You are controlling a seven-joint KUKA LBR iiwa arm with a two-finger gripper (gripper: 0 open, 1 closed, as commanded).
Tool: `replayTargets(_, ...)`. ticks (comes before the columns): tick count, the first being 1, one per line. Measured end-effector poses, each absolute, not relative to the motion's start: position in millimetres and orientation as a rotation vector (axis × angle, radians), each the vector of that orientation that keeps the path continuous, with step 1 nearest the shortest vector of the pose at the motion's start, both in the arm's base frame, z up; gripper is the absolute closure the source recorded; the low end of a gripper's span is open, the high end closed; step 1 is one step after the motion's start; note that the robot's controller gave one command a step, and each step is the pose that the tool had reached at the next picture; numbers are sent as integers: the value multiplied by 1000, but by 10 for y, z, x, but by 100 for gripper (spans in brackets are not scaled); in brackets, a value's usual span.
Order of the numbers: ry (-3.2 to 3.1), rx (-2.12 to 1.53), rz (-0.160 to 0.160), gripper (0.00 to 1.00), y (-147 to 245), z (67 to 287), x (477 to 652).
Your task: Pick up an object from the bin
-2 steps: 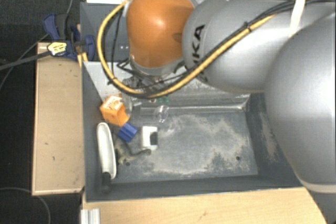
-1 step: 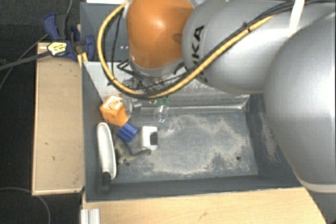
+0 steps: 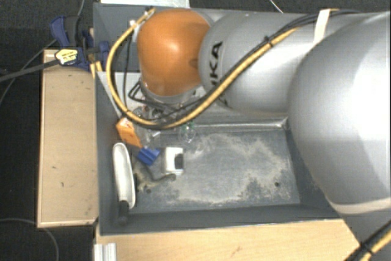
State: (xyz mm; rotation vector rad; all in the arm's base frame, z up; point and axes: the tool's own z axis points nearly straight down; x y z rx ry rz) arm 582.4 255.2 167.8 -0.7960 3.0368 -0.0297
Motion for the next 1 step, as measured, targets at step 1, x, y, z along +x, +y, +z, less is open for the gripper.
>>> replayTargets(1,3017,-879,-29,100,2524,1629,5862)
